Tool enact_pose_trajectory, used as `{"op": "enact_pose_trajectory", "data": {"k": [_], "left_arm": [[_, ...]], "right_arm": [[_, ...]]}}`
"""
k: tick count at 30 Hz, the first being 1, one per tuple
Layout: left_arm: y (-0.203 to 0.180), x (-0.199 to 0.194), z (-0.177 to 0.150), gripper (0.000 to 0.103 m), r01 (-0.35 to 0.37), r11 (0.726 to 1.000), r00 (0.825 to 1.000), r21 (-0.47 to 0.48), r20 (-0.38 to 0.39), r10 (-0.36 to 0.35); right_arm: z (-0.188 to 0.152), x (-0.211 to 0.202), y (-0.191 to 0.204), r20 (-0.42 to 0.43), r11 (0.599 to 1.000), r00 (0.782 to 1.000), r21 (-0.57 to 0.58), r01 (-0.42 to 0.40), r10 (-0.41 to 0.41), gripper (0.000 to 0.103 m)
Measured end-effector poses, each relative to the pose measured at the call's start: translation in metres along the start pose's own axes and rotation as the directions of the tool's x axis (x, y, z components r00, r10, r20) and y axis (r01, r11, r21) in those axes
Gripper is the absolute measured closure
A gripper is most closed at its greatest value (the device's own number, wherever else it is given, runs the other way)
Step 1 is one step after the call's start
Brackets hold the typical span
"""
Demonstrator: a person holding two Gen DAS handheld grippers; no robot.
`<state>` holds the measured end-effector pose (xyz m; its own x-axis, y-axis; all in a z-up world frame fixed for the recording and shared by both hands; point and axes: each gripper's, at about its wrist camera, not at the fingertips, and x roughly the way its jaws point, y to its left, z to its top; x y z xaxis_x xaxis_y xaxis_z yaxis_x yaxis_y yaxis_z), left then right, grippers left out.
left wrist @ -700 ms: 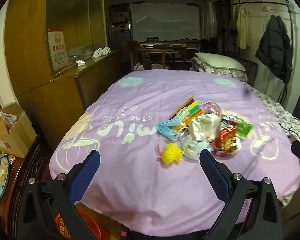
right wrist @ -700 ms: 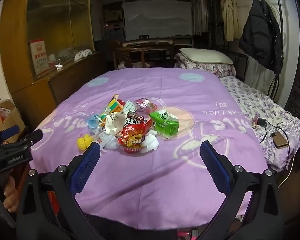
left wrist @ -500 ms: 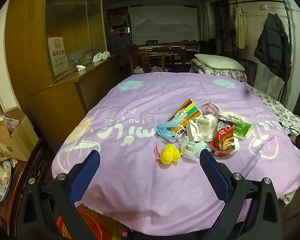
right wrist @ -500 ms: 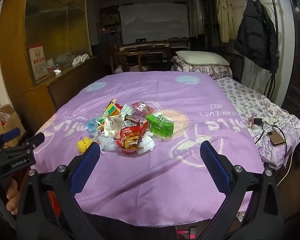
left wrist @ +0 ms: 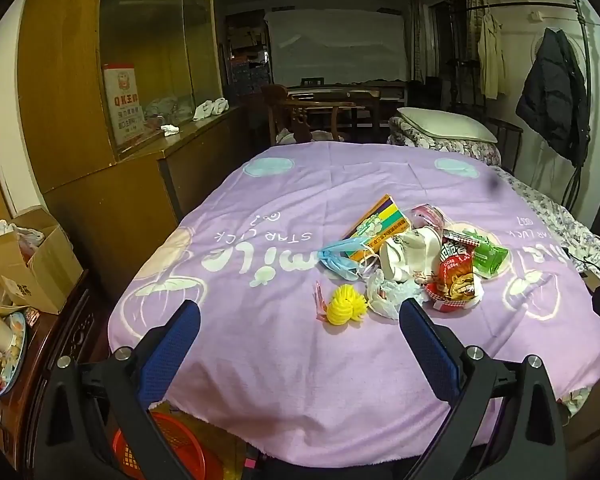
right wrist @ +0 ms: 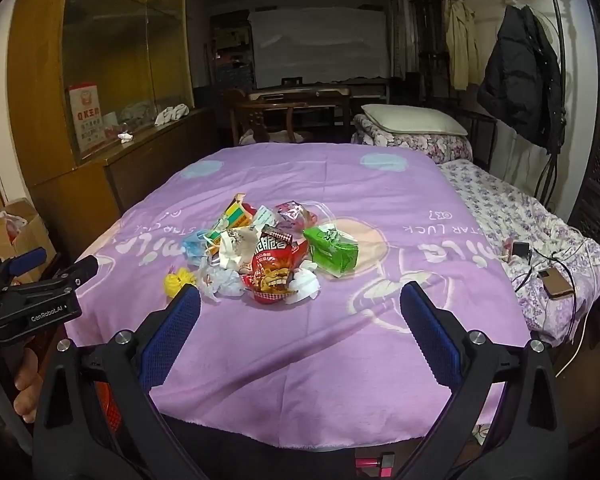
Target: Collect trash
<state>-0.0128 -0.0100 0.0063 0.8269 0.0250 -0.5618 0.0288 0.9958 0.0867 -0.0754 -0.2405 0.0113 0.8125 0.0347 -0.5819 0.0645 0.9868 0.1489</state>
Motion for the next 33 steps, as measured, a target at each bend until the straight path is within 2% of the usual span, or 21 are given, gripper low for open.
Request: {"op": "enact_pose_trajectory", "data": {"k": [33], "left_arm": [[0.004,0.001,-0.002,0.006,-0.015,1.0,1.0,0.003,0.002,0.015]], "right_arm": [[0.001,-0.002,0.01,0.002,1.0,1.0,-0.004,-0.011,0.011,0.007]]}}
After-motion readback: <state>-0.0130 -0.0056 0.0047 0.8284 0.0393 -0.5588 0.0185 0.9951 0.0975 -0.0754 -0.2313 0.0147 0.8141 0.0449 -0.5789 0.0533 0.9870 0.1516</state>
